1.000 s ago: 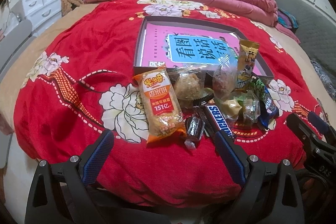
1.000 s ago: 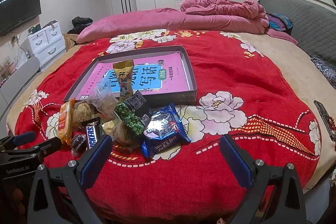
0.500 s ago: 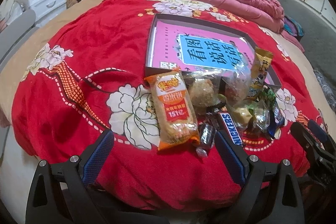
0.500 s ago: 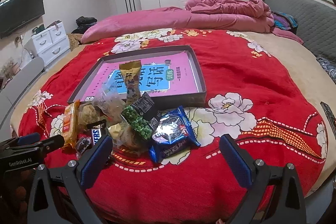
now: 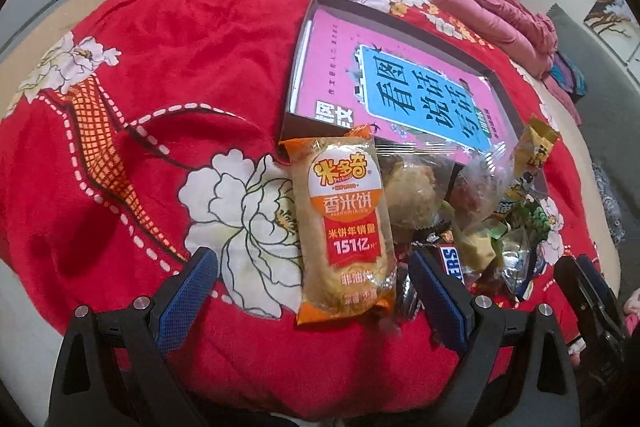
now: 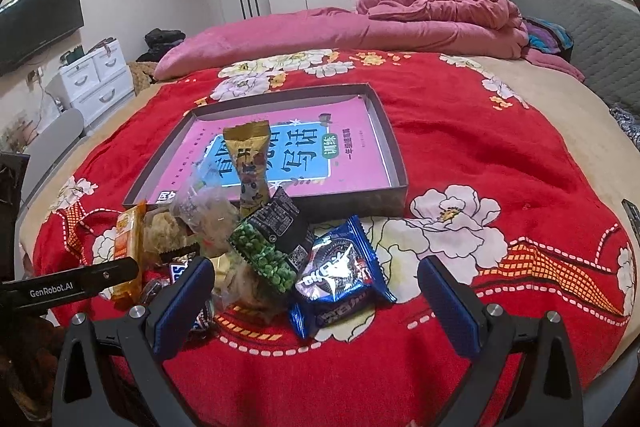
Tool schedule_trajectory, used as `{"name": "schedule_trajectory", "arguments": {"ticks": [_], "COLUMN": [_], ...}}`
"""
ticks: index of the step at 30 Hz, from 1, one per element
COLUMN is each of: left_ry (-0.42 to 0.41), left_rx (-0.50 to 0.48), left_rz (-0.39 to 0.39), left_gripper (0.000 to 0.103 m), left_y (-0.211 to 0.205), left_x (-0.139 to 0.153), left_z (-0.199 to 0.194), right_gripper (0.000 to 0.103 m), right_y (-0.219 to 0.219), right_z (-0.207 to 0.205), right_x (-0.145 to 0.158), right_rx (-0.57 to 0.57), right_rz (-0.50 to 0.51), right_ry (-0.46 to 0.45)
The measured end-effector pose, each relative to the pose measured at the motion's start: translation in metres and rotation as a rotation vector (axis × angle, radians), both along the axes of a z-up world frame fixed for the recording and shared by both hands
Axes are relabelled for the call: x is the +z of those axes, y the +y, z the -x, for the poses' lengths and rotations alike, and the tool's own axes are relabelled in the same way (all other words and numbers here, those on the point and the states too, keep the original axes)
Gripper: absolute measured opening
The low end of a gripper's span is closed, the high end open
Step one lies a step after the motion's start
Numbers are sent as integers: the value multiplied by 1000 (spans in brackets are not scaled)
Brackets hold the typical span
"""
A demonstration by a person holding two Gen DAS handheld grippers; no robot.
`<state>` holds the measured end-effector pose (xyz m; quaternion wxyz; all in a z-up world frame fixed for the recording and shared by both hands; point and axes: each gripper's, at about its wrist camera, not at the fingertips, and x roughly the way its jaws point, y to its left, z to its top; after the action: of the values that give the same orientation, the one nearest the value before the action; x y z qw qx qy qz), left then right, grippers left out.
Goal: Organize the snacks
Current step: 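Grasp the orange rice cracker bag with left gripper while right gripper grasps green pea pack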
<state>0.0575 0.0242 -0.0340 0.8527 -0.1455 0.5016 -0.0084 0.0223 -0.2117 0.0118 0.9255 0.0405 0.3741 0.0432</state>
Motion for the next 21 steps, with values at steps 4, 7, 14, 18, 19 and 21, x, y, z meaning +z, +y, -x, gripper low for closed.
{"name": "schedule_trajectory", "arguments": {"ticks": [4, 7, 14, 18, 19, 21], "left_ry": [15, 14, 3, -9, -14, -23], "left_rx": [3, 4, -11, -25, -31, -47], "left_rz": [14, 5, 6, 13, 16, 23], "left_gripper": [96, 96, 92, 90, 89, 80], "left_y": [0, -2, -5, -5, -6, -7], "left_x": [-4, -5, -4, -2, -1, 0], "left_z": [-6, -8, -11, -11, -11, -12], "right_gripper": [103, 103, 91, 79, 76, 71], "right_y": [2, 5, 10, 12, 13, 13], "right_z": [-8, -15, -31, -38, -39, -41], "right_x": [-3, -5, -10, -12, -12, -12], "right_rx": [2, 8, 16, 41, 46, 55], "right_rz": [9, 21, 41, 42, 47, 51], "right_ry": [10, 19, 51, 61, 60, 55]}}
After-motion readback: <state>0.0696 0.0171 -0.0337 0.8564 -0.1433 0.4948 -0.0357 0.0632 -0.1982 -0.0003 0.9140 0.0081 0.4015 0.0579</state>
